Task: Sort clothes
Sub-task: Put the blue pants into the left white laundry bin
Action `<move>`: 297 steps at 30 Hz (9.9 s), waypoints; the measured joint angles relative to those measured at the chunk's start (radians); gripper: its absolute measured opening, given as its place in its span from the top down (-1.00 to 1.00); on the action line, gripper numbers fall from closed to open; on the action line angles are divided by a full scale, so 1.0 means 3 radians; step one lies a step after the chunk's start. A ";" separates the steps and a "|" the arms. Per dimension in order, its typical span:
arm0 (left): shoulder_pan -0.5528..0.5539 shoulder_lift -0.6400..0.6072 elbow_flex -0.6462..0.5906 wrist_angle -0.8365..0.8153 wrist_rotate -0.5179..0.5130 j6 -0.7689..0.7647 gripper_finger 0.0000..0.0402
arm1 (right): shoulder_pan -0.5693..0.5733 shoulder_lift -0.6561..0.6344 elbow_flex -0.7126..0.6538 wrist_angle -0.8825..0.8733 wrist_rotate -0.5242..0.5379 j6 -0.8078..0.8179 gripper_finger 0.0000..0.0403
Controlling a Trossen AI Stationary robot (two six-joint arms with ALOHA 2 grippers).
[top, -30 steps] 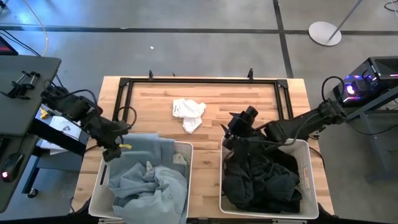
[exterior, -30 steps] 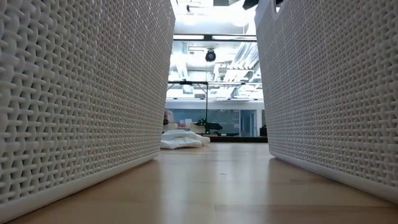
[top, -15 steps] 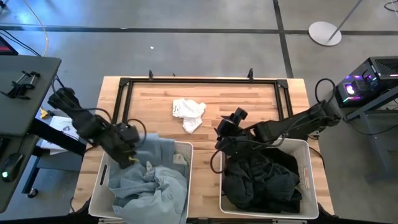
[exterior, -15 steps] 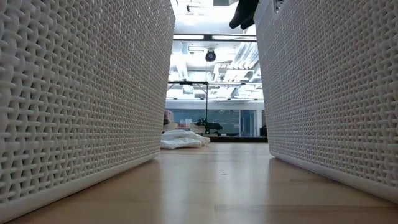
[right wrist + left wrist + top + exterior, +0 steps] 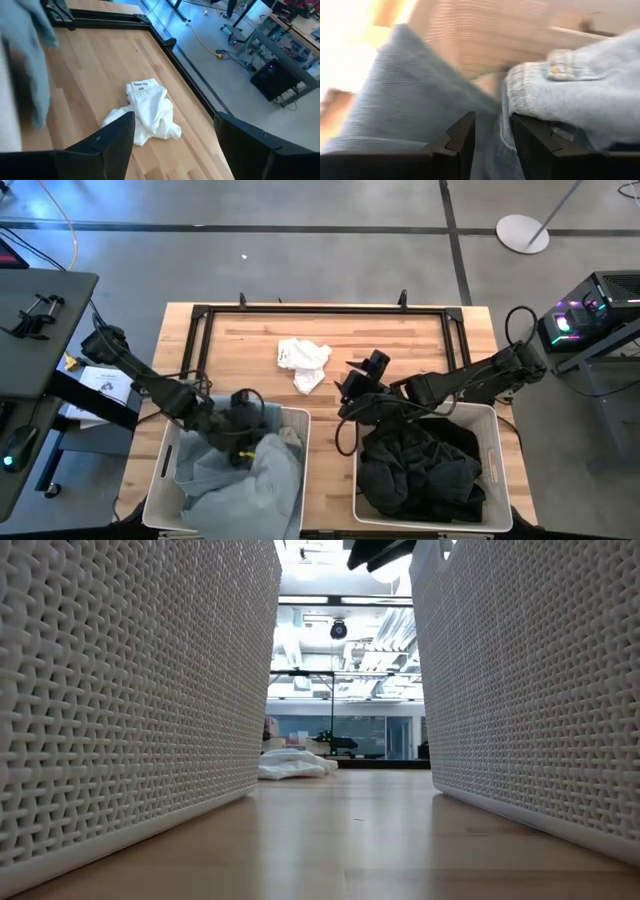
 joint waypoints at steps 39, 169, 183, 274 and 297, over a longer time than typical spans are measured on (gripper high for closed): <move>-0.0675 0.0232 0.0696 -0.2507 0.0323 -0.2936 0.01 | -0.0015 0.0070 0.0000 -0.0048 0.0039 -0.0203 -0.29; 0.0058 -0.0020 0.1205 -0.2788 -0.0352 0.0581 0.93 | 0.0324 0.0109 -0.0003 0.0547 -0.0286 -0.1426 -0.29; 0.0819 -0.0029 0.0922 -0.1896 -0.1032 0.0239 0.33 | 0.0323 0.0105 -0.0003 0.0563 -0.0301 -0.1387 -0.29; 0.1248 0.0002 0.0301 -0.0218 0.2160 0.0910 0.69 | 0.0306 0.0105 -0.0001 0.0517 -0.0321 -0.1211 -0.29; 0.0457 0.0593 0.0415 0.1283 0.1297 0.0262 0.99 | 0.0331 0.0105 -0.0001 0.0207 -0.0298 -0.0890 -0.29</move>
